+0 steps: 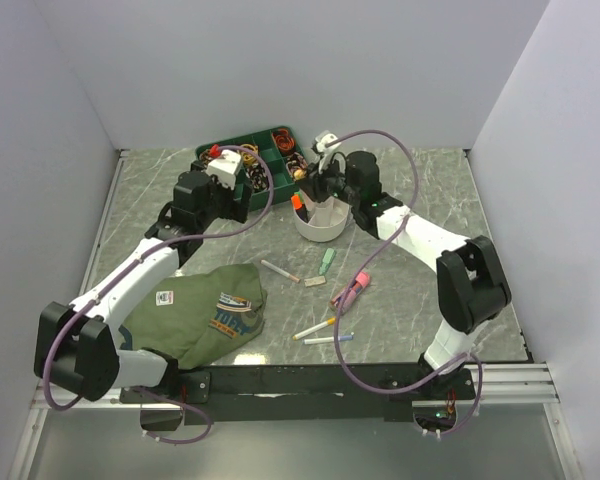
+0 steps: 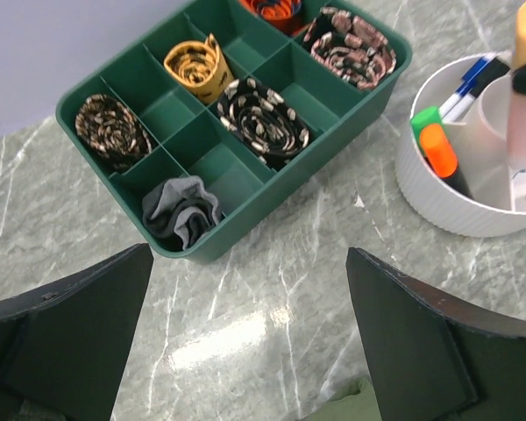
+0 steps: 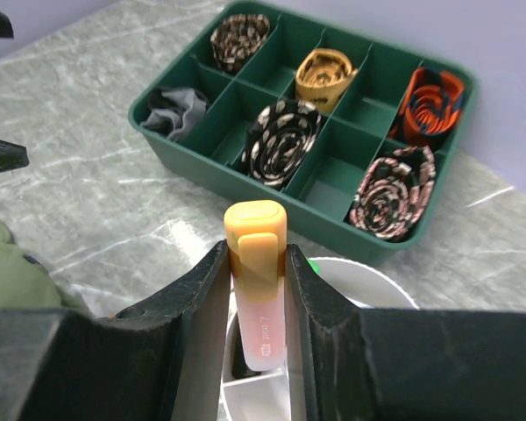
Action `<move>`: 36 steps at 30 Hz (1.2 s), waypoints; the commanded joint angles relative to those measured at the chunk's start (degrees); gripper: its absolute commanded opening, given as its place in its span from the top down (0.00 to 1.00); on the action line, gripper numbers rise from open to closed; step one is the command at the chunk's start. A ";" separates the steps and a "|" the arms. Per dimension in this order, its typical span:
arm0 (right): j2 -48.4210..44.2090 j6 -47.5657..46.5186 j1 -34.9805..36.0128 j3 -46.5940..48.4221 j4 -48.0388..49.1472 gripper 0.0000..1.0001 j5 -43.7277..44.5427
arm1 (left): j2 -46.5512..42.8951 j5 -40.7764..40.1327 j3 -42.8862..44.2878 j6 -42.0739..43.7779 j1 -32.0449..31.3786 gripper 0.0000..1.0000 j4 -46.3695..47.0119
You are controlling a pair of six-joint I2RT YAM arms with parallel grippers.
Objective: Sort the stationery into containers
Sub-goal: Place the pen in the storage box.
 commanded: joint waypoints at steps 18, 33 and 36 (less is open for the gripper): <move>8.08 -3.18 2.57 2.51 3.25 1.00 4.51 | 0.54 -2.40 -0.09 0.30 -0.22 0.01 1.82; -5.25 -4.76 3.45 -2.41 -4.65 0.43 6.18 | -5.87 1.99 -7.02 3.19 -0.65 0.01 4.36; -9.91 -4.68 4.06 -4.25 -6.76 0.41 6.53 | -8.68 4.36 -11.49 7.68 -0.92 0.01 6.29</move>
